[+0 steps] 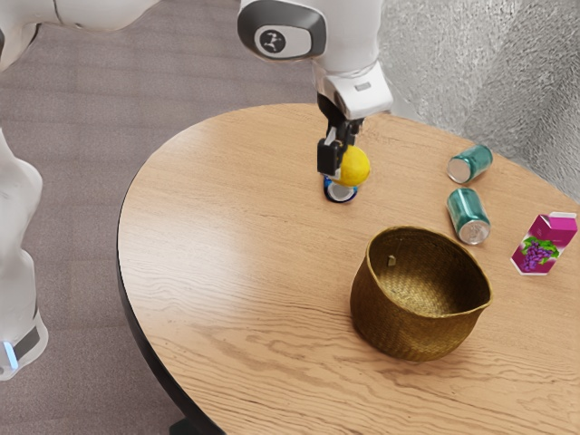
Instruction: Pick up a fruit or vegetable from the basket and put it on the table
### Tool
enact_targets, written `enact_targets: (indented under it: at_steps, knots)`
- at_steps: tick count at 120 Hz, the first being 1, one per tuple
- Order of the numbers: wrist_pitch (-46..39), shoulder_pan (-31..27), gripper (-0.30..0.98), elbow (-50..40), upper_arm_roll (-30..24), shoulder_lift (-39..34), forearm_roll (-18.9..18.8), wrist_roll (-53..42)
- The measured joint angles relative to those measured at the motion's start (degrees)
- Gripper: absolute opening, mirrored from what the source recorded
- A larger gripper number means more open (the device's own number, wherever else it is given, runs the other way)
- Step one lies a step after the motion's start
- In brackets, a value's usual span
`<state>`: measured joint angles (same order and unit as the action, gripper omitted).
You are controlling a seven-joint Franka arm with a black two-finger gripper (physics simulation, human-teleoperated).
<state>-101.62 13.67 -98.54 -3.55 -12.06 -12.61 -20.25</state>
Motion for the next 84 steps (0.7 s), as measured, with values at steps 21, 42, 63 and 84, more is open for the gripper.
enact_targets:
  at_steps: [21,42,63,84]
  knots:
    - [1.4,-0.3,0.27,-2.2,2.0,-2.2,0.6,0.3]
    - [2.1,-0.4,0.29,-3.2,2.9,-3.3,1.1,0.5]
    - [4.1,-0.3,0.58,-3.7,2.7,-4.8,2.7,1.5]
    - [5.6,-0.3,0.65,-3.6,2.6,-5.2,3.2,2.8]
